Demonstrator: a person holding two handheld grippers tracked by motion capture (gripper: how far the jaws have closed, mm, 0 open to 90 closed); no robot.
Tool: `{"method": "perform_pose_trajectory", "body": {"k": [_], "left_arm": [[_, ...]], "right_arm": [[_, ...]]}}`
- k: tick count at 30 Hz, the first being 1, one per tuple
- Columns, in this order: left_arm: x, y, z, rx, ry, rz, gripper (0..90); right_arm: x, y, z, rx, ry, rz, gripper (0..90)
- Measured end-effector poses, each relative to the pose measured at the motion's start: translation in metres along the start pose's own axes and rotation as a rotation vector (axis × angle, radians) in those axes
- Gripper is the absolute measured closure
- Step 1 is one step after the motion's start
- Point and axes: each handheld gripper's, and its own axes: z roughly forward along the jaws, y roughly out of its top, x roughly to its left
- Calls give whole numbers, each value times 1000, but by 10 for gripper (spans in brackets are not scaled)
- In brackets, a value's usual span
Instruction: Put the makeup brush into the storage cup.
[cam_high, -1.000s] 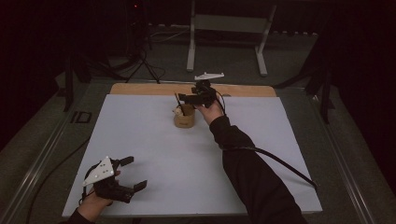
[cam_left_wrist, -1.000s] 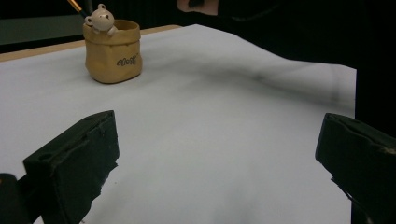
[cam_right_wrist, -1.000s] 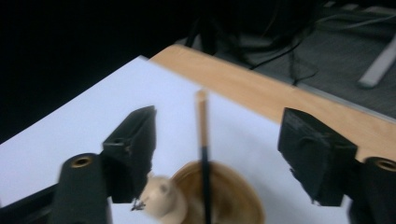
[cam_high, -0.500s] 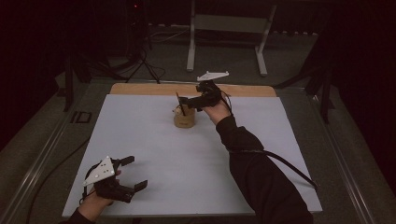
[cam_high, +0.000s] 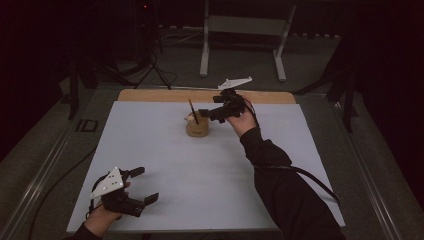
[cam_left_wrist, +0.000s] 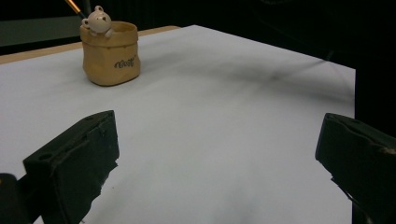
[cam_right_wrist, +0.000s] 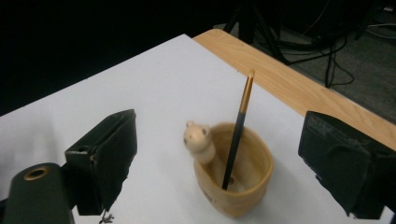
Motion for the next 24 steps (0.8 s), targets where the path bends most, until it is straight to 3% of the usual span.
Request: {"method": "perform_pose_trajectory", "body": {"k": [6, 15, 24], "left_arm": [[0, 0, 0, -4, -2, -1, 6], [-1, 0, 0, -6, -2, -1, 6], [-1, 0, 1, -6, -5, -2, 6]], "right_arm": [[-2, -11, -6, -7, 4, 15, 159], [7, -31, -26, -20, 5, 31, 165], [14, -59, -60, -51, -39, -34, 141]]}}
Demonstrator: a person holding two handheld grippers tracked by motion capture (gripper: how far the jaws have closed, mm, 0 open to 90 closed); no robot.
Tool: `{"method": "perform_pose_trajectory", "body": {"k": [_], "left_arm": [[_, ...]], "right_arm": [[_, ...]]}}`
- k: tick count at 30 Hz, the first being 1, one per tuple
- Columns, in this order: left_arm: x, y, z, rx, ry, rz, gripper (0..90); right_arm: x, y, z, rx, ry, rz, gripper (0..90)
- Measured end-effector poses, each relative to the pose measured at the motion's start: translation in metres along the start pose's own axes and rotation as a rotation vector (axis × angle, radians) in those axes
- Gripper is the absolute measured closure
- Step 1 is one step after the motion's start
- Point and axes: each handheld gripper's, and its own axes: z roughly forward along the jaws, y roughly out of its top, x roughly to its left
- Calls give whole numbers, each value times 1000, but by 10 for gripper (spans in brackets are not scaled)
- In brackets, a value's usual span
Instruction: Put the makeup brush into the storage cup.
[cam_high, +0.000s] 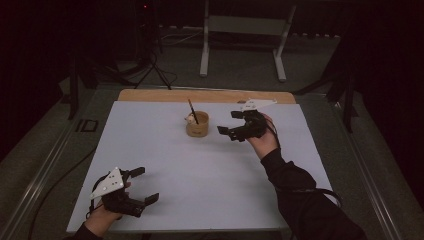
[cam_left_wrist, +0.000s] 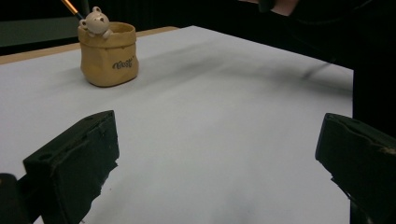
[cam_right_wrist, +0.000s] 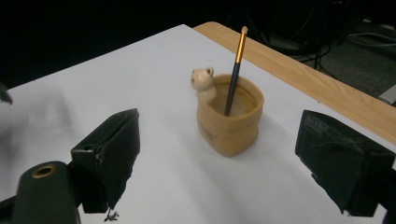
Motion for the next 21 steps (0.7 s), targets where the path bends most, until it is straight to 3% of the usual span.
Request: {"method": "perform_pose_trajectory", "body": {"k": [13, 16, 17, 21], "left_arm": [[-1, 1, 1, -2, -2, 2, 6], [-1, 0, 1, -1, -5, 3, 6], [-1, 0, 1, -1, -5, 4, 6], [-1, 1, 1, -3, -6, 1, 6]], "right_arm": [[-3, -43, -44, -17, 10, 4, 139], [0, -57, -54, -22, 24, -8, 142], [2, -65, -60, -39, 49, 0, 142], [5, -76, -68, -52, 77, -1, 141]]}}
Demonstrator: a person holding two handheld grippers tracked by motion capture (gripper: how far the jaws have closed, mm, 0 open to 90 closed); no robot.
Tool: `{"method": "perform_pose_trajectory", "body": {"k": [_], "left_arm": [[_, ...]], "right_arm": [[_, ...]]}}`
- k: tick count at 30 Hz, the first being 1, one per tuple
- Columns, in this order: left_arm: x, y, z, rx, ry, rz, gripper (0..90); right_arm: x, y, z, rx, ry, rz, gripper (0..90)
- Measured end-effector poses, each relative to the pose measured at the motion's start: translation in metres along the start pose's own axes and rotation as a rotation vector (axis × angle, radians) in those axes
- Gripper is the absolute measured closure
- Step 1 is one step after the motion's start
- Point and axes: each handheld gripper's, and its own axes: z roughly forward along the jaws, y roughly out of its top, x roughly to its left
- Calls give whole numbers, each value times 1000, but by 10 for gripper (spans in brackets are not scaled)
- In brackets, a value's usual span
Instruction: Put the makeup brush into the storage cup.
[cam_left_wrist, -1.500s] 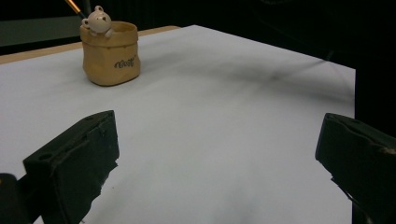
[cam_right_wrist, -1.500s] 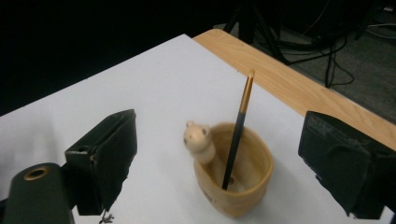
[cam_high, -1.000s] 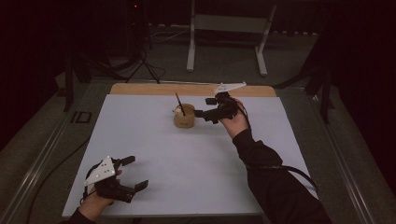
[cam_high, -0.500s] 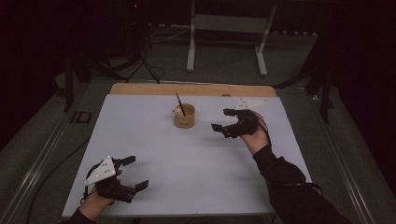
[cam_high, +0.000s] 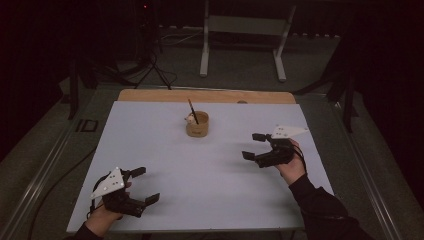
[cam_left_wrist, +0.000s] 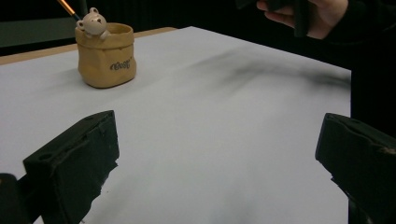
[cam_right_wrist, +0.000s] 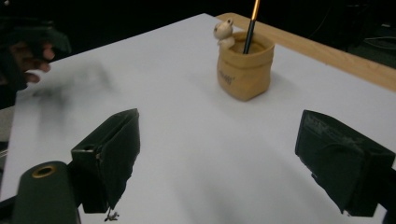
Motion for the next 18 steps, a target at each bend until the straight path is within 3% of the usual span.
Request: {"method": "perform_pose_trajectory", "body": {"k": [3, 18], "left_arm": [[0, 0, 0, -1, -2, 1, 6], [-1, 0, 1, -7, -11, 7, 6]], "right_arm": [[4, -11, -9, -17, 16, 23, 138], [33, -54, -36, 0, 78, -38, 118]]}}
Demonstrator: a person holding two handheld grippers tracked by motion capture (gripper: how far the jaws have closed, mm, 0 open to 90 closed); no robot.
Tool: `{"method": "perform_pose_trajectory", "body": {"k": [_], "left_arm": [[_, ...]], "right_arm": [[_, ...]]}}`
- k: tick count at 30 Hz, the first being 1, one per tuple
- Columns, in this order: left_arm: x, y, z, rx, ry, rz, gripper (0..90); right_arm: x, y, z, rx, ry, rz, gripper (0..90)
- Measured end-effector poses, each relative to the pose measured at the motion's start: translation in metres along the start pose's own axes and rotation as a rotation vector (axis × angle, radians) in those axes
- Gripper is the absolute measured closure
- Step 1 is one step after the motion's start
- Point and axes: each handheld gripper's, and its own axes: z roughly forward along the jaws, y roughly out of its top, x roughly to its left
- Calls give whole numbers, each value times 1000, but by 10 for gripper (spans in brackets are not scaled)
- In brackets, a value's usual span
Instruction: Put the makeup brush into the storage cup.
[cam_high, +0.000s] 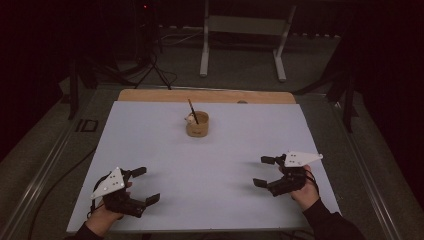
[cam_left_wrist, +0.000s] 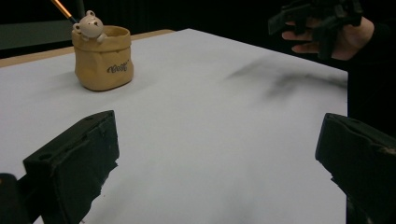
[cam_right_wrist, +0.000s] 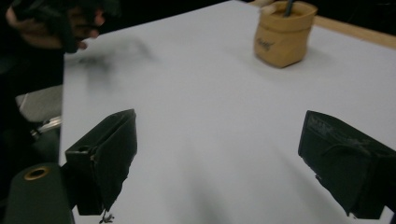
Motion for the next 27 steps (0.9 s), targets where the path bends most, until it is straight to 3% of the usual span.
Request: {"method": "perform_pose_trajectory", "body": {"k": [9, 14, 24, 27], "left_arm": [[0, 0, -1, -9, -3, 0, 6], [0, 1, -1, -16, -5, 0, 6], [0, 0, -1, -24, -9, -8, 6], [0, 0, -1, -26, -7, -7, 6]], "right_arm": [[17, -20, -12, -9, 13, -24, 112], [18, -27, -21, -25, 21, -2, 112], [21, -37, -26, -2, -19, -44, 106], [20, -38, -28, -12, -25, -38, 106]]}}
